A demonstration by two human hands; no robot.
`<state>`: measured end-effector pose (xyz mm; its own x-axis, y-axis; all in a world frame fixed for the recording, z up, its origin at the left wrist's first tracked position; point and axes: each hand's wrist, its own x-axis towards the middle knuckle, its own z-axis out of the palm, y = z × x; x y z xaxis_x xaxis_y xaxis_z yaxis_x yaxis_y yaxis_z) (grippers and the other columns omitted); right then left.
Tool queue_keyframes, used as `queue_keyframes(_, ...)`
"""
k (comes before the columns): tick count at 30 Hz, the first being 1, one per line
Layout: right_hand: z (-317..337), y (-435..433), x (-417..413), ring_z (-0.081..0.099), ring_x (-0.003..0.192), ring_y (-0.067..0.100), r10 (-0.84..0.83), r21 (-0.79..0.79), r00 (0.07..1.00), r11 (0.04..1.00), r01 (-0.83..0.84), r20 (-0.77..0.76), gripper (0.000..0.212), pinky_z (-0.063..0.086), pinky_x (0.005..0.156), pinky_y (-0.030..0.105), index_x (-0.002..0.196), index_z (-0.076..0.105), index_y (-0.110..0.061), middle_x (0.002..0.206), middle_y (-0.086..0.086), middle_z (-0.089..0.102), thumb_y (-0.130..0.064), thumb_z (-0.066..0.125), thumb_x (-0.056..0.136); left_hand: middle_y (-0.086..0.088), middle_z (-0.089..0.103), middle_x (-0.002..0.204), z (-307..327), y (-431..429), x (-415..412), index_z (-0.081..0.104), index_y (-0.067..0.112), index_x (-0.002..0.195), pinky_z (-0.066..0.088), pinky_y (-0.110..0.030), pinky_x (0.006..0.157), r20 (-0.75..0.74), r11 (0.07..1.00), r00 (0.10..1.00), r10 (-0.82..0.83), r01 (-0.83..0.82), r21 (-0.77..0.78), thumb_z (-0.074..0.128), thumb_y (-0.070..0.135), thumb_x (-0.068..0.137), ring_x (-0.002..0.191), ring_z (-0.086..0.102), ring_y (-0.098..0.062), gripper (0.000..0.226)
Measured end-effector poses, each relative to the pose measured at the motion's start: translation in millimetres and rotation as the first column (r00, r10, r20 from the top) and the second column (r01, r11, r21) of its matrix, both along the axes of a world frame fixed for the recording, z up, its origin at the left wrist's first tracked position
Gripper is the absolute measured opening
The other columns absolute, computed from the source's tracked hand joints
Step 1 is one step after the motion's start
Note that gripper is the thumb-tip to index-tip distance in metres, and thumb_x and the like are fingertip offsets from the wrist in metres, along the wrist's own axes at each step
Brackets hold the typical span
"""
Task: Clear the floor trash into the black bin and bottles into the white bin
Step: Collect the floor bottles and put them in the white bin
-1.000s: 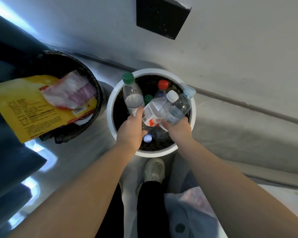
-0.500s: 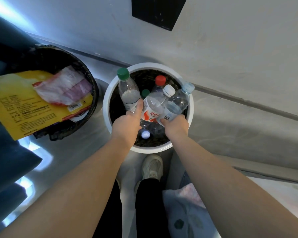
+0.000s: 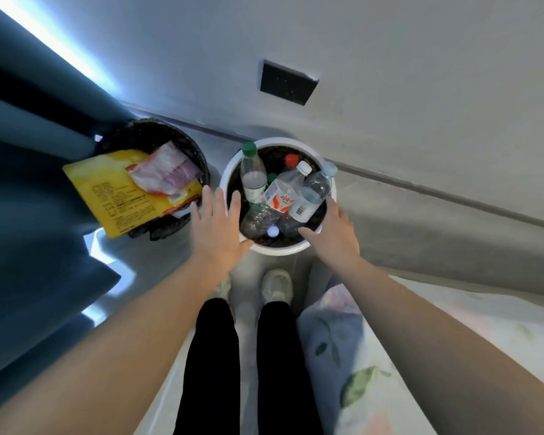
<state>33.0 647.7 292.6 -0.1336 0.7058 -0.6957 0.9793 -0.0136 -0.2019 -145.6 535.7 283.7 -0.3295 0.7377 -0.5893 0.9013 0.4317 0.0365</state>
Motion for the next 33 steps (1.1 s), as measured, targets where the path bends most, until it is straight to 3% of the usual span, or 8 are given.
queue_keyframes(2, 36.1, -11.4, 1.8, 0.007, 0.148, 0.031, 0.254, 0.029, 0.956, 0.965, -0.261, 0.149, 0.091, 0.02, 0.114, 0.059, 0.154, 0.005, -0.027, 0.161, 0.005, 0.009, -0.052, 0.061, 0.086, -0.016, -0.001, 0.16, 38.4, -19.4, -3.2, -0.004, 0.021, 0.152, 0.009, -0.058, 0.116, -0.026, 1.0, 0.999, 0.028, -0.028, -0.01, 0.048, 0.073, 0.079, 0.145, -0.007, -0.04, 0.104)
queue_keyframes(5, 82.8, -33.9, 1.9, -0.004, 0.148, 0.037, 0.524, 0.116, 0.815, 0.819, -0.562, 0.246, 0.092, 0.009, 0.11, 0.069, 0.153, -0.001, -0.029, 0.163, 0.007, -0.004, -0.065, 0.05, 0.086, -0.016, -0.013, 0.159, 89.2, -55.0, -2.7, -0.011, 0.023, 0.151, 0.003, -0.064, 0.113, -0.056, 0.995, 0.994, 0.093, -0.095, -0.033, 0.041, 0.081, 0.075, 0.144, -0.015, -0.041, 0.109)
queue_keyframes(12, 214.4, -99.6, -27.5, -0.009, 0.147, 0.039, 0.809, 0.186, 0.549, 0.518, -0.835, 0.211, 0.098, 0.006, 0.109, 0.07, 0.153, -0.008, -0.032, 0.162, 0.009, -0.007, -0.071, 0.048, 0.083, -0.011, -0.013, 0.16, 231.8, -170.0, 12.7, -0.008, 0.023, 0.152, 0.001, -0.066, 0.111, -0.096, 0.905, 0.9, 0.426, -0.425, 0.031, 0.035, 0.083, 0.075, 0.145, -0.015, -0.035, 0.107)
queue_keyframes(18, 268.0, -180.7, -49.0, -0.001, 0.148, 0.038, 0.955, 0.287, 0.282, 0.245, -0.926, 0.094, 0.105, 0.007, 0.108, 0.071, 0.154, 0.0, -0.034, 0.163, 0.008, 0.002, -0.07, 0.059, 0.075, -0.009, -0.007, 0.161, 295.4, -273.6, 55.9, 0.0, 0.025, 0.153, 0.0, -0.064, 0.111, -0.102, 0.7, 0.693, 0.714, -0.703, 0.122, 0.042, 0.079, 0.076, 0.146, -0.012, -0.032, 0.103)
queue_keyframes(22, 281.3, -240.6, -64.6, -0.015, 0.147, 0.038, 0.996, 0.233, 0.006, -0.015, -0.972, 0.092, 0.099, 0.001, 0.111, 0.07, 0.151, -0.015, -0.033, 0.161, 0.007, -0.017, -0.066, 0.05, 0.084, -0.01, -0.009, 0.16, 303.8, -346.1, 95.3, 0.0, 0.025, 0.153, -0.001, -0.064, 0.112, -0.107, 0.517, 0.509, 0.854, -0.854, 0.066, 0.047, 0.075, 0.076, 0.146, -0.013, -0.032, 0.103)
queue_keyframes(28, 292.5, -350.6, -89.1, -0.018, 0.146, 0.038, 0.925, 0.207, -0.363, -0.379, -0.902, 0.114, 0.101, -0.001, 0.11, 0.071, 0.15, -0.019, -0.033, 0.16, 0.009, -0.021, -0.064, 0.051, 0.085, -0.009, -0.012, 0.16, 301.8, -457.5, 152.2, -0.004, 0.026, 0.153, -0.001, -0.064, 0.112, -0.118, 0.242, 0.238, 0.964, -0.97, 0.022, 0.044, 0.076, 0.078, 0.146, -0.015, -0.033, 0.102)
queue_keyframes(33, 273.0, -473.1, -99.4, -0.016, 0.147, 0.037, 0.819, 0.178, -0.545, -0.572, -0.801, 0.181, 0.106, 0.0, 0.109, 0.069, 0.149, -0.022, -0.034, 0.159, 0.009, -0.023, -0.058, 0.058, 0.084, -0.009, -0.013, 0.16, 287.3, -572.3, 189.5, -0.006, 0.025, 0.153, 0.0, -0.064, 0.113, -0.097, 0.04, 0.039, 0.994, -0.999, 0.015, 0.044, 0.075, 0.078, 0.146, -0.015, -0.033, 0.103)
